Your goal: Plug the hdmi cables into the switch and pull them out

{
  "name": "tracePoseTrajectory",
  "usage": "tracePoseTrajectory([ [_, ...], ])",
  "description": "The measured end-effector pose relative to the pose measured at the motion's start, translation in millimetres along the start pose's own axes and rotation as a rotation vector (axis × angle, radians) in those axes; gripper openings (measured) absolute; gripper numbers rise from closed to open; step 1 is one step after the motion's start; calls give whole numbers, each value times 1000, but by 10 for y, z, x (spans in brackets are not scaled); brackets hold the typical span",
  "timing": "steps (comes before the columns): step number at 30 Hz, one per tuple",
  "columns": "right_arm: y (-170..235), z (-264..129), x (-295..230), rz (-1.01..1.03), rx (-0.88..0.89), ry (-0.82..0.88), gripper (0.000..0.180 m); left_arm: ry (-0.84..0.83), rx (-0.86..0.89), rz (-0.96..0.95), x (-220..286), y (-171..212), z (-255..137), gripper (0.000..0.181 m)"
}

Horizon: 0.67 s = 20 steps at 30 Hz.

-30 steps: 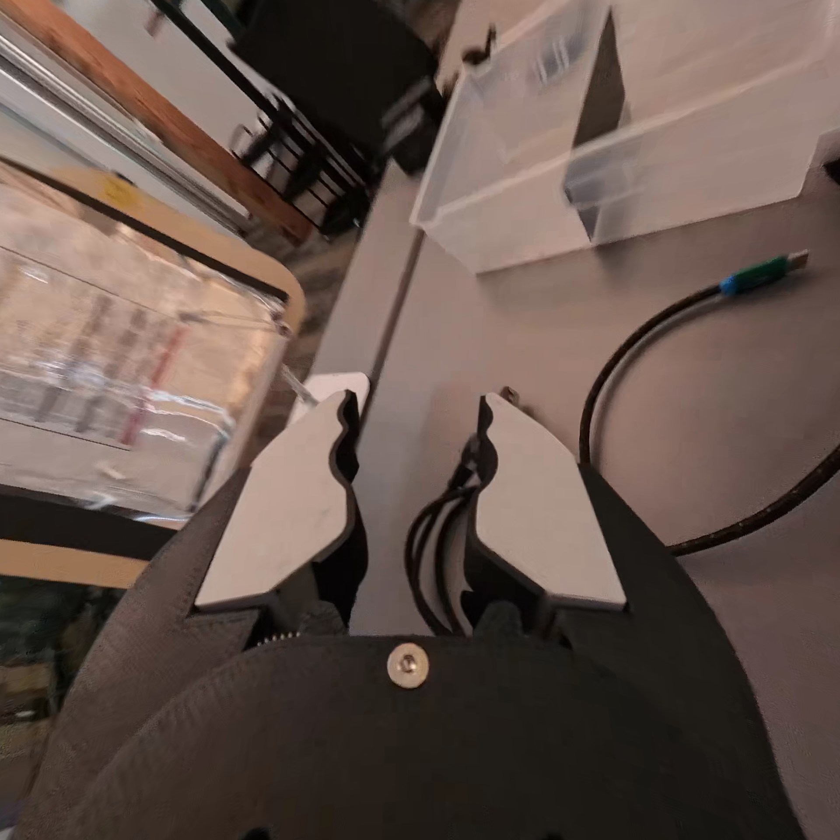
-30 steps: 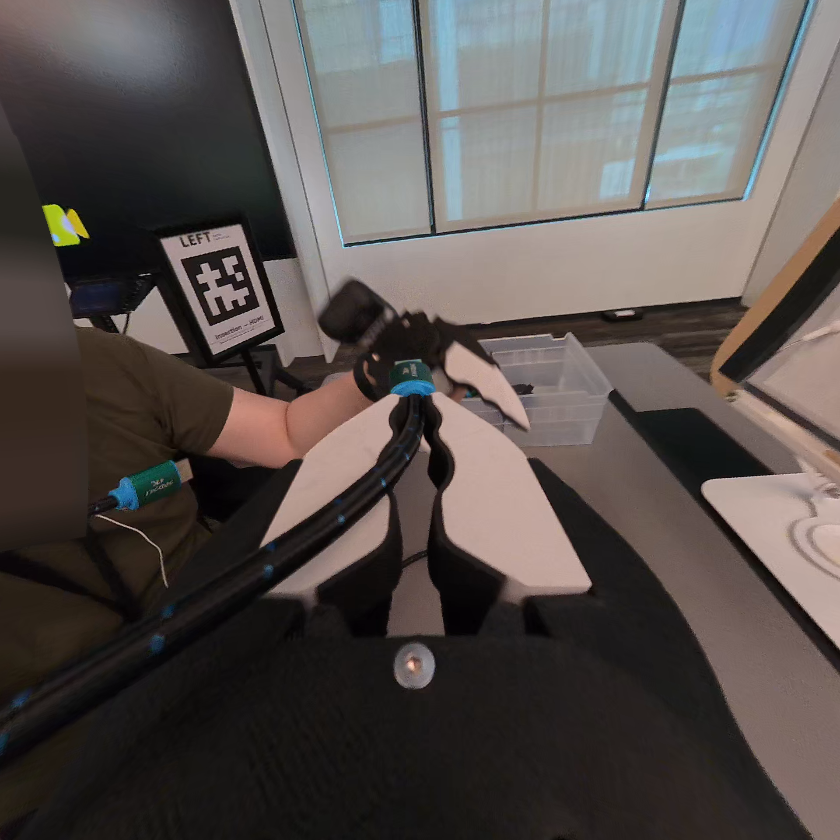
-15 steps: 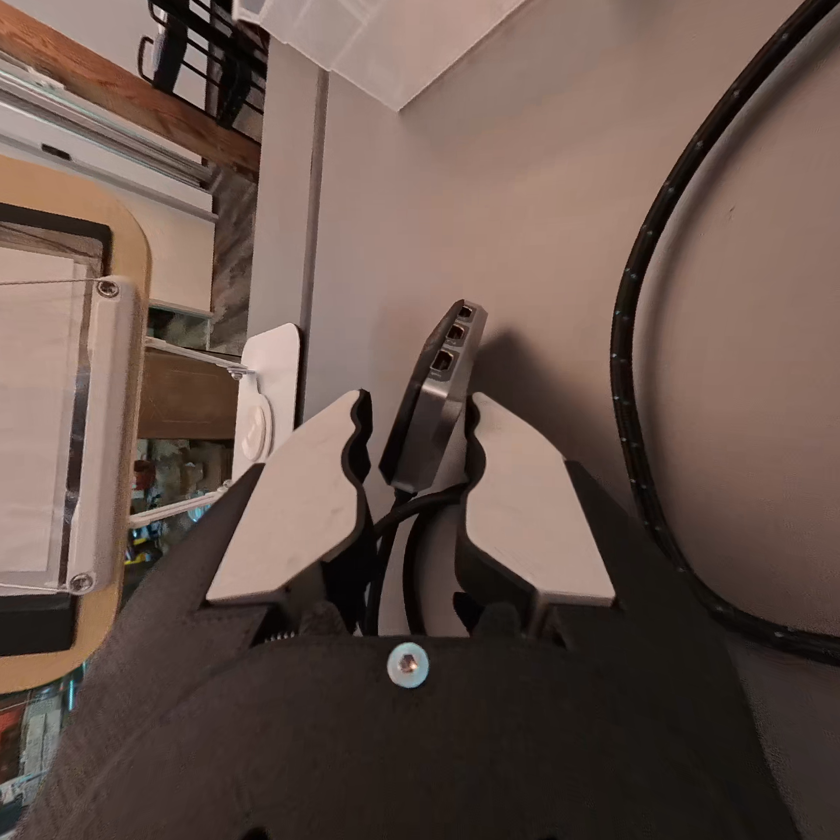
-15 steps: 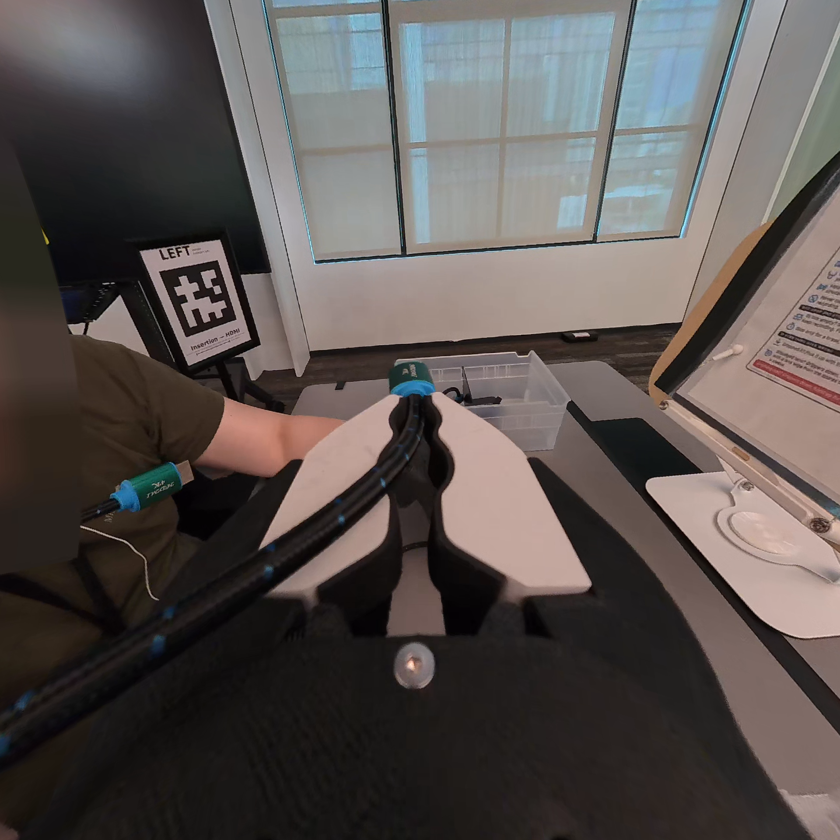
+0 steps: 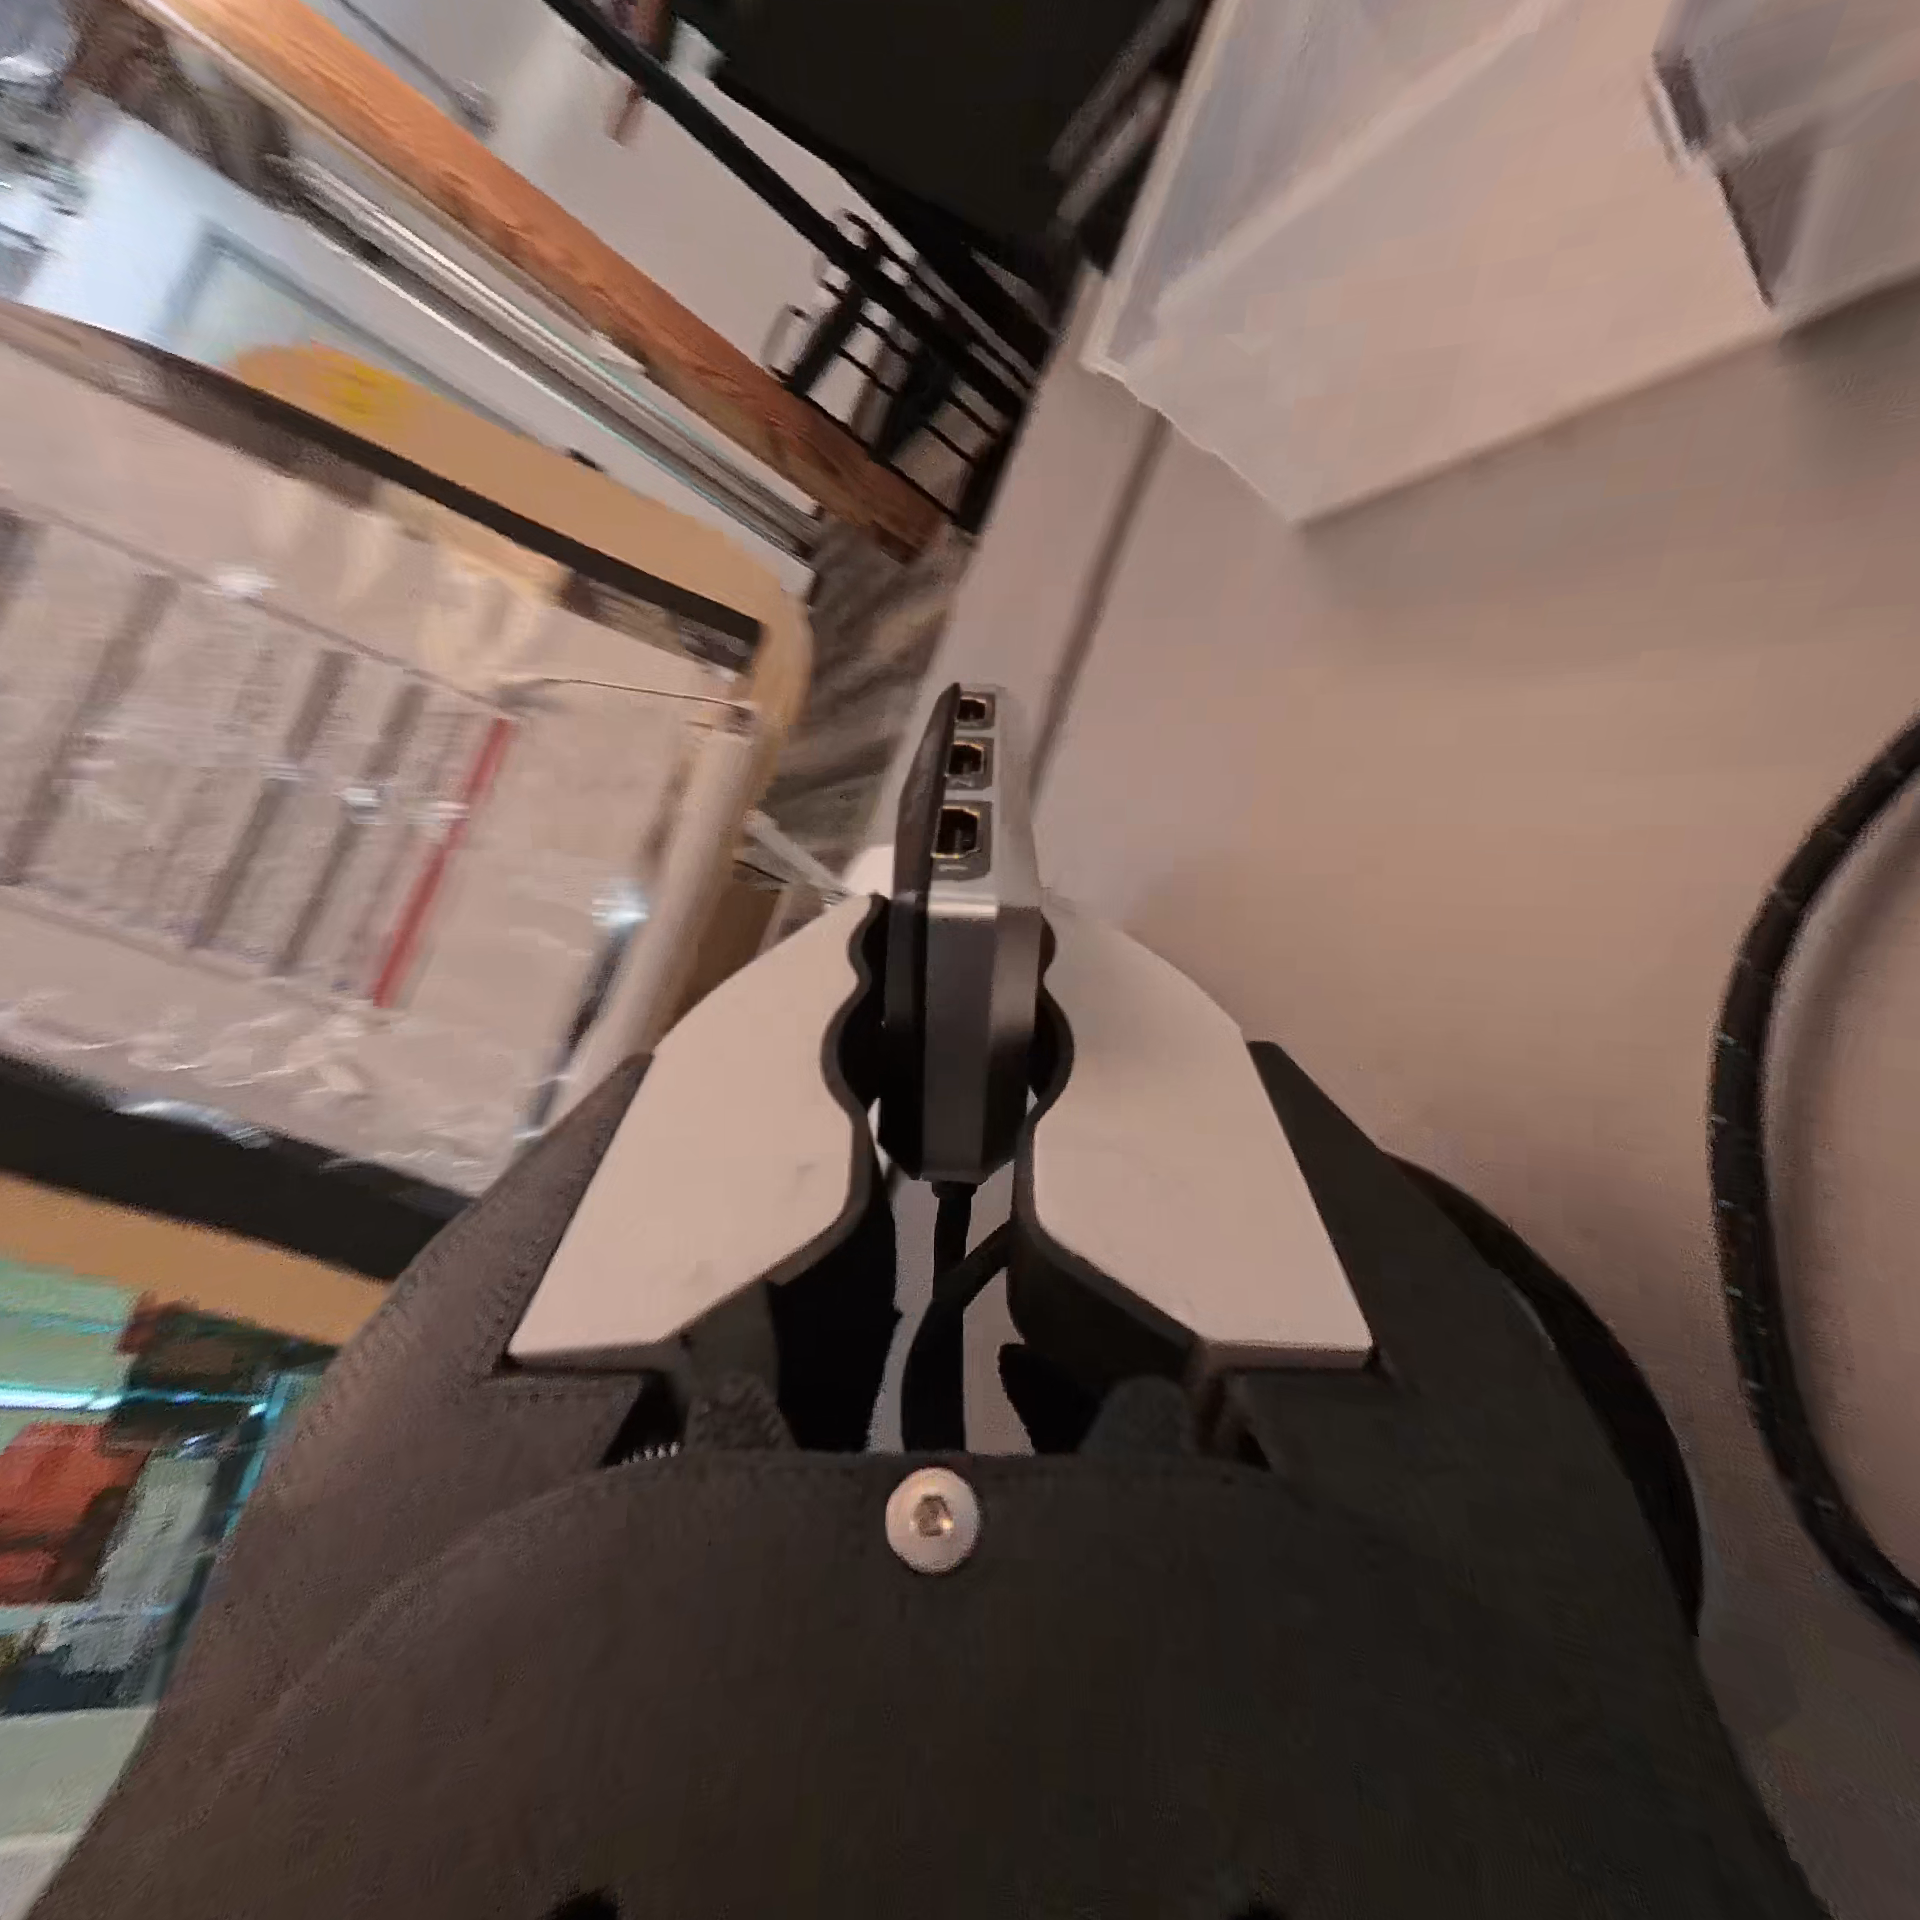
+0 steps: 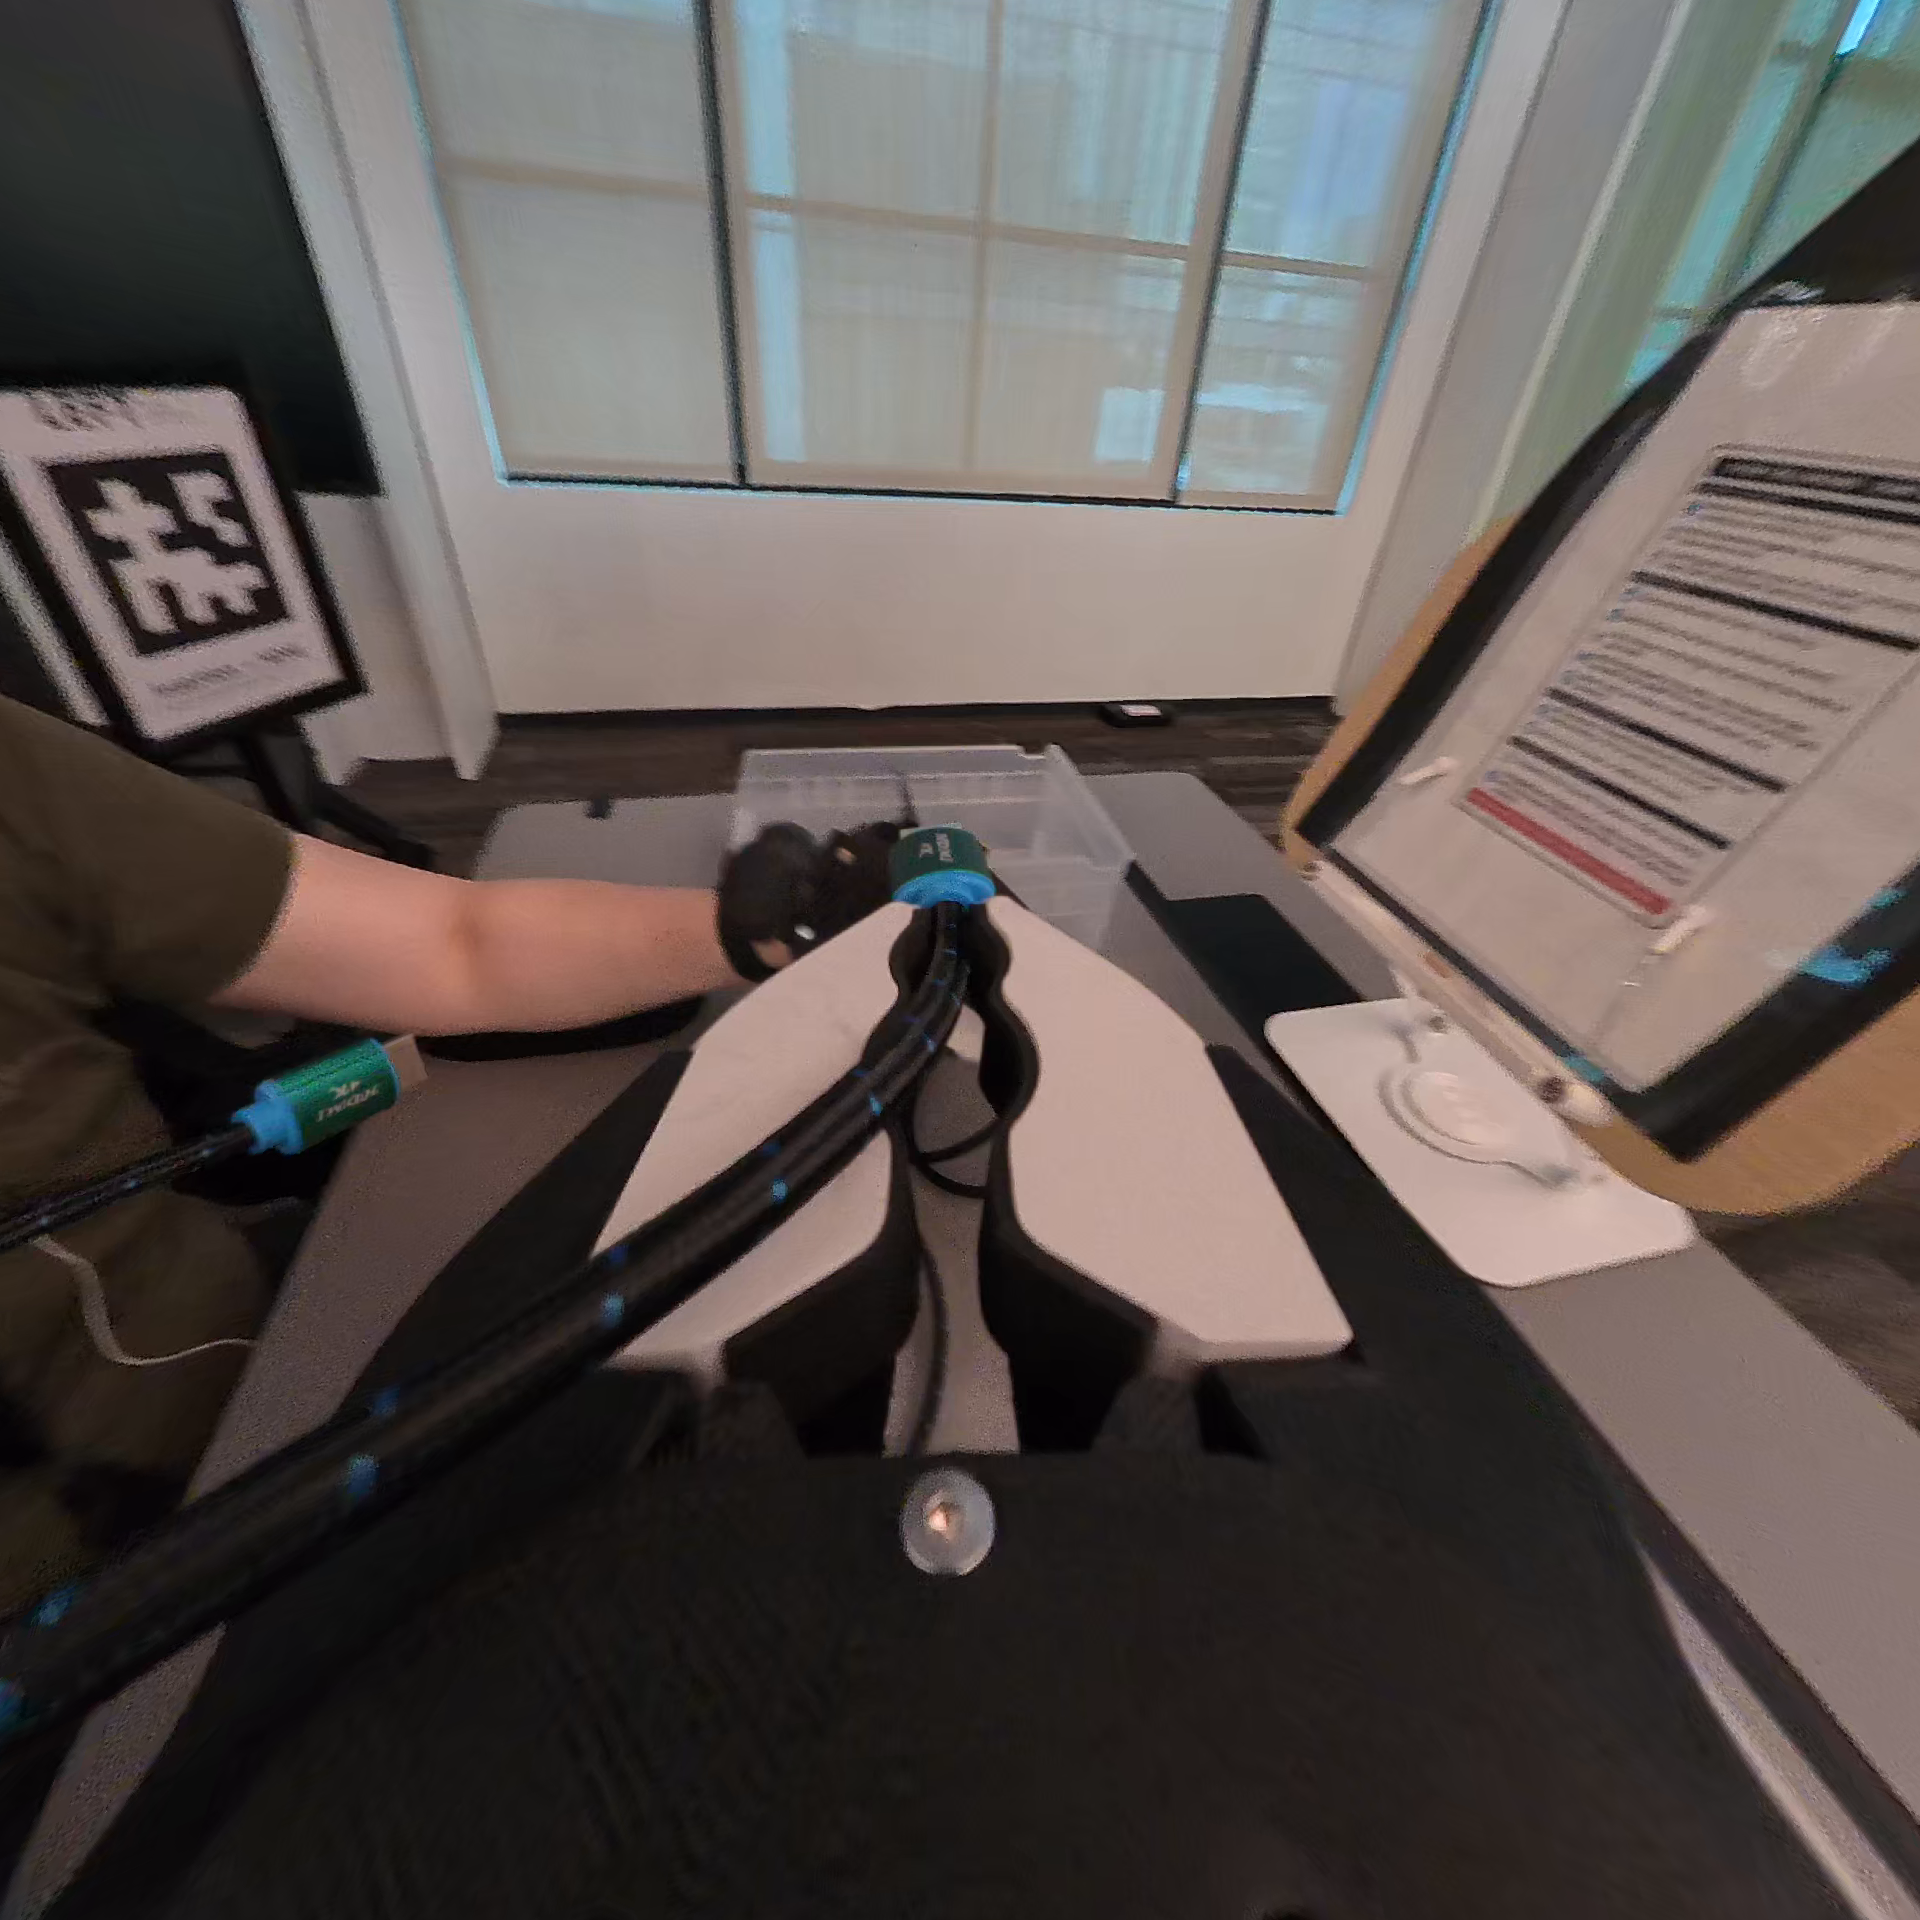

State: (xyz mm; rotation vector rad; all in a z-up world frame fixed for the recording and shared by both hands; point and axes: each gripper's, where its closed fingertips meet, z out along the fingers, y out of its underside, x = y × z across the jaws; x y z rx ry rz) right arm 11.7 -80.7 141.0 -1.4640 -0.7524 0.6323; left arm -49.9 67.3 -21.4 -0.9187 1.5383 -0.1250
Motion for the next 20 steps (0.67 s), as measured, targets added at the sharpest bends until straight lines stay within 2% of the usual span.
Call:
tracePoseTrajectory([
  [5, -99, 118, -35, -187, -49, 164, 7, -242, 67, 66, -546, -331, -370, 22],
  [10, -147, 417, -216, -331, -88, 208, 7, -450, 75, 211, -819, -577, -648, 22],
  [16, -50, 774, -335, -416, -135, 213, 7, -561, 68, 231, -973, -697, -823, 22],
  [20, 0, 948, -338, -397, -124, 218, 7, -625, 80, 238, -1050, -757, -923, 22],
])
